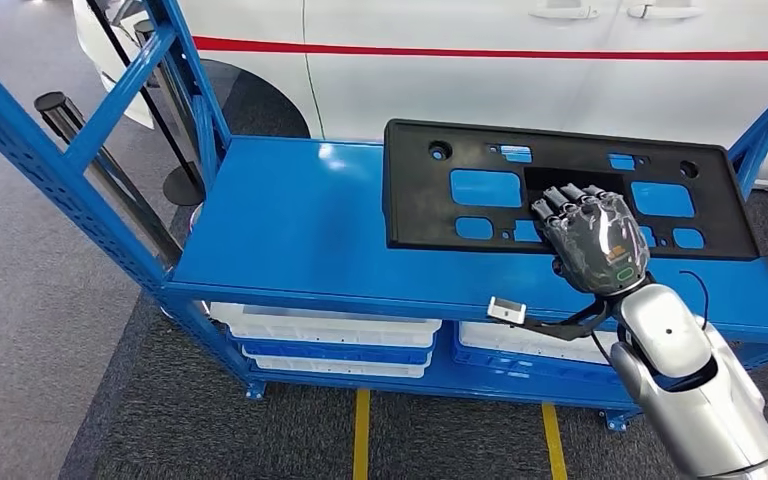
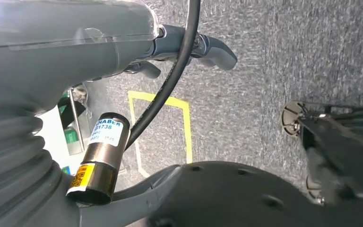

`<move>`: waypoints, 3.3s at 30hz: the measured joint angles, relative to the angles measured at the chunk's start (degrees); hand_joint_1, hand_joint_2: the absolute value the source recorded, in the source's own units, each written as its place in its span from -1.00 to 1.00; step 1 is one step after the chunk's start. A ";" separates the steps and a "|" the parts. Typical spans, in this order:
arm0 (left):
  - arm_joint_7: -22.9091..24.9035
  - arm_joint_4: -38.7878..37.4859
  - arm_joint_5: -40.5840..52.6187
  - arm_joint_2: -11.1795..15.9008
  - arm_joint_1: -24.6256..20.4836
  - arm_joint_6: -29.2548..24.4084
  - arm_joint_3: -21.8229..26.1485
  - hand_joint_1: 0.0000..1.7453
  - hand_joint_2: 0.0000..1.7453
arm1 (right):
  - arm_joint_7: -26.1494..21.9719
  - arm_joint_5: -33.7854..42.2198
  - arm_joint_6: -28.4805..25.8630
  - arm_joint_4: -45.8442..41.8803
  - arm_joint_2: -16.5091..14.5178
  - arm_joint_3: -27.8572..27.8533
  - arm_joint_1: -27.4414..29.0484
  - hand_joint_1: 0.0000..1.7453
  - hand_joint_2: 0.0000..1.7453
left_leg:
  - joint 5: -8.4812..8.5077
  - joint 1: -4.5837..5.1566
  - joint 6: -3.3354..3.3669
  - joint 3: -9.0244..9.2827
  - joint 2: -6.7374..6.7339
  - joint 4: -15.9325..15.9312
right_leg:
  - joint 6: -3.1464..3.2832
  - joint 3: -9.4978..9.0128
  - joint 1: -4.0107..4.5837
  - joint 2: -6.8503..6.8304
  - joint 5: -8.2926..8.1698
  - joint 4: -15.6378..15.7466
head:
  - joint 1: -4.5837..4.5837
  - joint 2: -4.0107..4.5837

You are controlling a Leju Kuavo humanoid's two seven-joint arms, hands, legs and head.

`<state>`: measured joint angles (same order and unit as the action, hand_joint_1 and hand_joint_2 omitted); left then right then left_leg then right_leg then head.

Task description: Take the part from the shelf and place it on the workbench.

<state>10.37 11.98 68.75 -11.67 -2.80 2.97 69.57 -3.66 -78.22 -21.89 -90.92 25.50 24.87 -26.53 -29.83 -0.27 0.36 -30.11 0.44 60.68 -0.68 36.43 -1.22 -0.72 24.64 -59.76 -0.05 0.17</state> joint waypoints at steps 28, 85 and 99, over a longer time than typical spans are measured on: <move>2.80 0.02 0.70 -0.02 0.07 1.24 0.42 -1.00 1.00 | 6.87 -4.27 0.26 17.03 -20.13 17.62 -12.55 1.00 1.00 | 0.68 -0.71 -1.66 -7.57 -0.16 11.03 | 1.48 -0.34 0.14 -0.11 -0.12 1.20 | 0.10 0.00; 1.52 0.00 6.24 0.43 -0.18 1.18 -2.16 -1.00 1.00 | 1.63 6.88 3.00 5.03 -1.19 5.14 -2.20 1.00 1.00 | -2.91 -0.32 -1.04 -11.34 -0.44 10.18 | 1.77 -2.95 0.18 0.59 2.48 0.69 | -0.02 0.00; 1.35 0.15 6.42 0.05 -0.58 1.13 -2.60 -1.00 1.00 | 1.37 8.20 4.23 5.55 -0.56 3.97 -2.96 1.00 1.00 | 3.84 0.38 3.03 0.92 -0.02 -6.16 | -0.28 3.76 0.69 2.31 3.16 -3.35 | -0.05 0.00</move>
<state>11.72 12.13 75.17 -11.61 -3.38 4.10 66.98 -2.29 -70.02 -17.65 -85.37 24.93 28.84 -29.49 -26.00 0.11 3.38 -29.20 0.41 54.52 -0.96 40.19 -0.53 1.59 27.80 -63.12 -0.11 0.17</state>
